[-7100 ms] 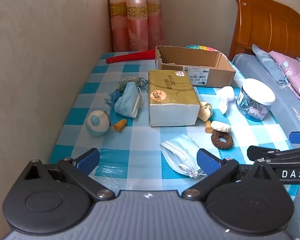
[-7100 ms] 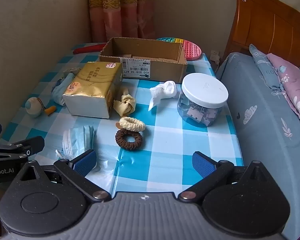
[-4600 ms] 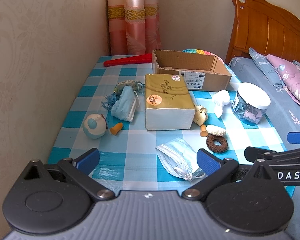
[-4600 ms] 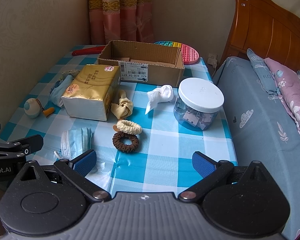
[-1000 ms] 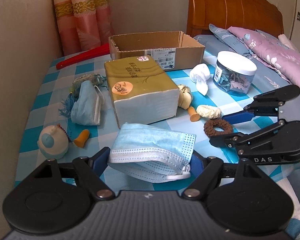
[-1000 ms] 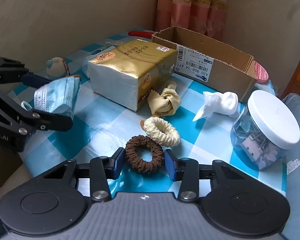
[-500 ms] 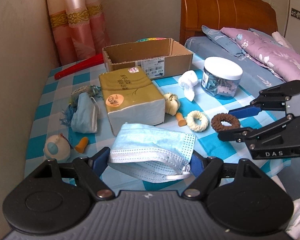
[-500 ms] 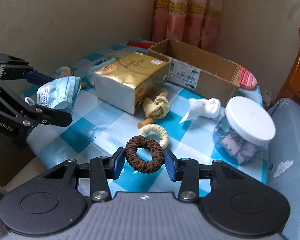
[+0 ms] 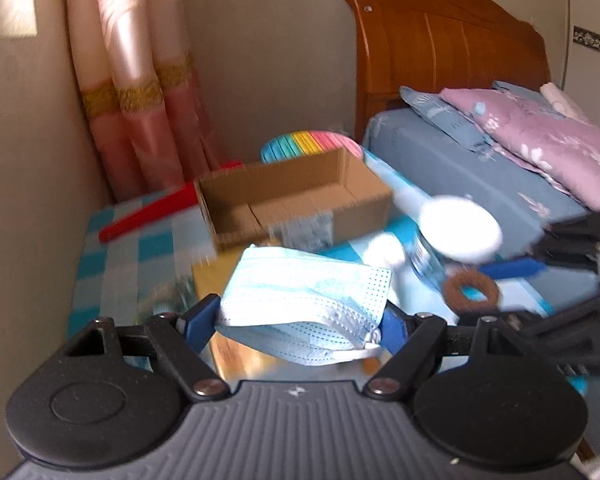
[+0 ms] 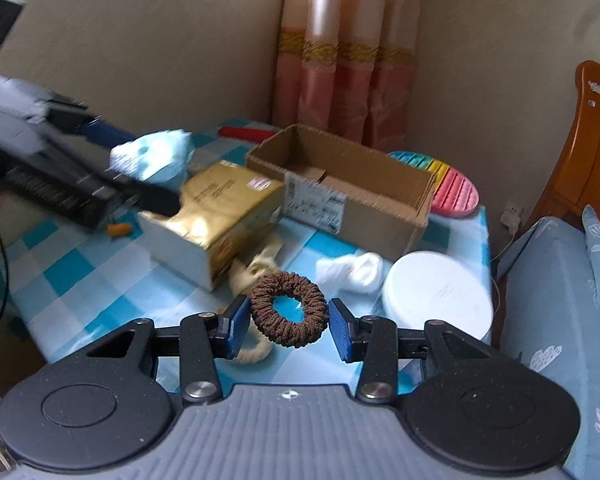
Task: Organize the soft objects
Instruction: 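Carry the mask and hair tie into the cardboard box and open both tools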
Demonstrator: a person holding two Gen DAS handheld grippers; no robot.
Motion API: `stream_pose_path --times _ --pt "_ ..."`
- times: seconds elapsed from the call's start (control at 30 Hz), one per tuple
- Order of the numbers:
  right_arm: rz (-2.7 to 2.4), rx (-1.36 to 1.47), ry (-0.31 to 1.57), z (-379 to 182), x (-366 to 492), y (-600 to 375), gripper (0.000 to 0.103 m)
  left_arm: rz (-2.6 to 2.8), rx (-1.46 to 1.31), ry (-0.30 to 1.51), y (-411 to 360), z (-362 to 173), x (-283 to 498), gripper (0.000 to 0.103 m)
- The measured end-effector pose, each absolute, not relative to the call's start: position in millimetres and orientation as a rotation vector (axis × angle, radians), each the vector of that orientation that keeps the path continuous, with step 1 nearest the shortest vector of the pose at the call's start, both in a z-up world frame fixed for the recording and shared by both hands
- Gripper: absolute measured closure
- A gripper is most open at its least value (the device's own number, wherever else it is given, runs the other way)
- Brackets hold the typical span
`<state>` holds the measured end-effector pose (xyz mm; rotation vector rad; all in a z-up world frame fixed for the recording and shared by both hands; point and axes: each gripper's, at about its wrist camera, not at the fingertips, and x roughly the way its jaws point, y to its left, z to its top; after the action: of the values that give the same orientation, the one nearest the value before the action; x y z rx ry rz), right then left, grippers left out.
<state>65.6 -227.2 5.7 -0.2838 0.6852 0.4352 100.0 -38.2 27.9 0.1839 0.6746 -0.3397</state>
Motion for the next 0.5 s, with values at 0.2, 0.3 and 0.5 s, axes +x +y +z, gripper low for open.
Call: stream_pose_path --times 0.2,0.3,0.5 --pt "0.406 -0.260 0.661 14 81 -240 0.055 -0.323 0.219 0.653 -56 41 164 0.023" --pt "0.392 -0.252 0.652 16 86 -244 0.055 -0.309 0.236 0.663 -64 43 197 0.023" --pt "0.366 -0.236 0.648 17 93 -250 0.055 -0.287 0.223 0.702 -75 34 250 0.016"
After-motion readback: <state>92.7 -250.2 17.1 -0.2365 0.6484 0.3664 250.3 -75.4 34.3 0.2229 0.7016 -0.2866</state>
